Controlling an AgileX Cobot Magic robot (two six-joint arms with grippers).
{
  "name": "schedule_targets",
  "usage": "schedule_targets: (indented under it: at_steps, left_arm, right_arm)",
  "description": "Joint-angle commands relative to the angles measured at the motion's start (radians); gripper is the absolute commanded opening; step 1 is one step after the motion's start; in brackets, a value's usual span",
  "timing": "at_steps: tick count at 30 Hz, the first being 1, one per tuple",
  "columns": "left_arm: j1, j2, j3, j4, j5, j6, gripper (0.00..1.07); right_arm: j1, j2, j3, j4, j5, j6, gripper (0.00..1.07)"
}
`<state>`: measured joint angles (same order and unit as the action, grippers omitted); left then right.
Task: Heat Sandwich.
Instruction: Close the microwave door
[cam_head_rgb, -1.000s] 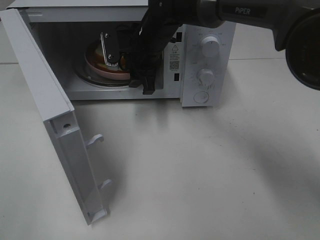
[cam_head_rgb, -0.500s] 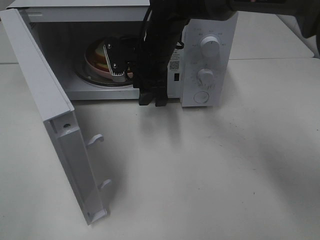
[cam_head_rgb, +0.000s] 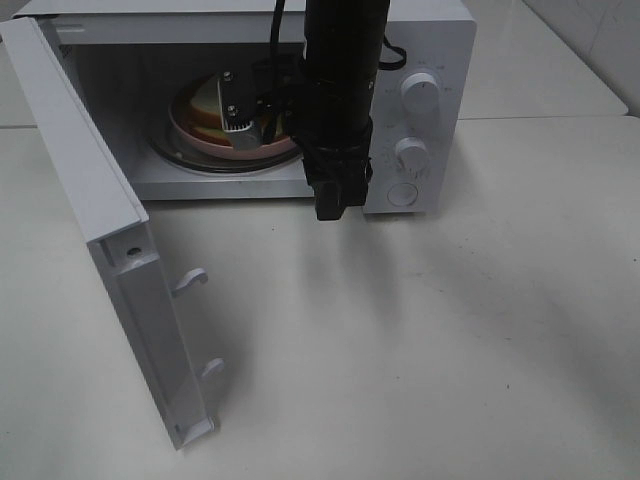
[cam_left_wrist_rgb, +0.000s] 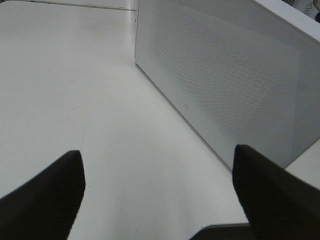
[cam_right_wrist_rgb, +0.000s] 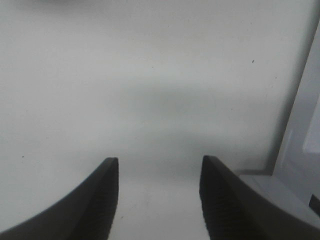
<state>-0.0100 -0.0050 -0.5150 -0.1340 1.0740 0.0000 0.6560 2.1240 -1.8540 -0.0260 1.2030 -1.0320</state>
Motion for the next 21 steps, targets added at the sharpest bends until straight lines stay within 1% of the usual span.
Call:
schedule_targets:
  at_steps: [1,2,5,7,10,11,12,13,14,15,17,19,21]
  left_arm:
    - [-0.002,-0.005,0.002,-0.004,-0.01,0.0,0.76]
    - [-0.002,-0.005,0.002,-0.004,-0.01,0.0,0.76]
    - [-0.002,-0.005,0.002,-0.004,-0.01,0.0,0.76]
    - [-0.002,-0.005,0.002,-0.004,-0.01,0.0,0.76]
    - [-0.002,-0.005,0.002,-0.004,-0.01,0.0,0.76]
    - [-0.002,-0.005,0.002,-0.004,-0.01,0.0,0.76]
    - [-0.002,-0.005,0.002,-0.004,-0.01,0.0,0.76]
    - [-0.002,-0.005,0.002,-0.004,-0.01,0.0,0.76]
    - [-0.002,-0.005,0.002,-0.004,-0.01,0.0,0.76]
    - [-0.002,-0.005,0.002,-0.004,-0.01,0.0,0.76]
    - [-0.002,-0.005,0.002,-0.004,-0.01,0.0,0.76]
    - [-0.002,-0.005,0.002,-0.004,-0.01,0.0,0.76]
    - [-0.002,-0.005,0.002,-0.004,-0.01,0.0,0.76]
  right_arm:
    - [0.011,-0.031,0.01,-0.013,0.038,0.163,0.51]
    - [0.011,-0.031,0.01,-0.013,0.038,0.163,0.51]
    - [0.016,-0.054,0.01,-0.045,0.039,0.32,0.51]
    - [0.02,-0.064,0.01,-0.058,0.039,0.365,0.51]
    - [0.023,-0.087,0.01,-0.09,0.039,0.544,0.51]
    - [0.023,-0.087,0.01,-0.09,0.039,0.544,0.51]
    - [0.023,-0.092,0.01,-0.095,0.039,0.598,0.51]
    - [0.023,-0.103,0.012,-0.095,0.039,0.736,0.51]
    - [0.023,-0.113,0.018,-0.094,0.04,0.816,0.51]
    - [0.023,-0.113,0.018,-0.094,0.04,0.816,0.51]
    - [0.023,-0.146,0.06,-0.094,0.04,0.954,0.51]
    - [0.023,-0.175,0.105,-0.091,0.039,1.006,0.51]
    - [0.023,-0.187,0.125,-0.089,0.039,1.022,0.51]
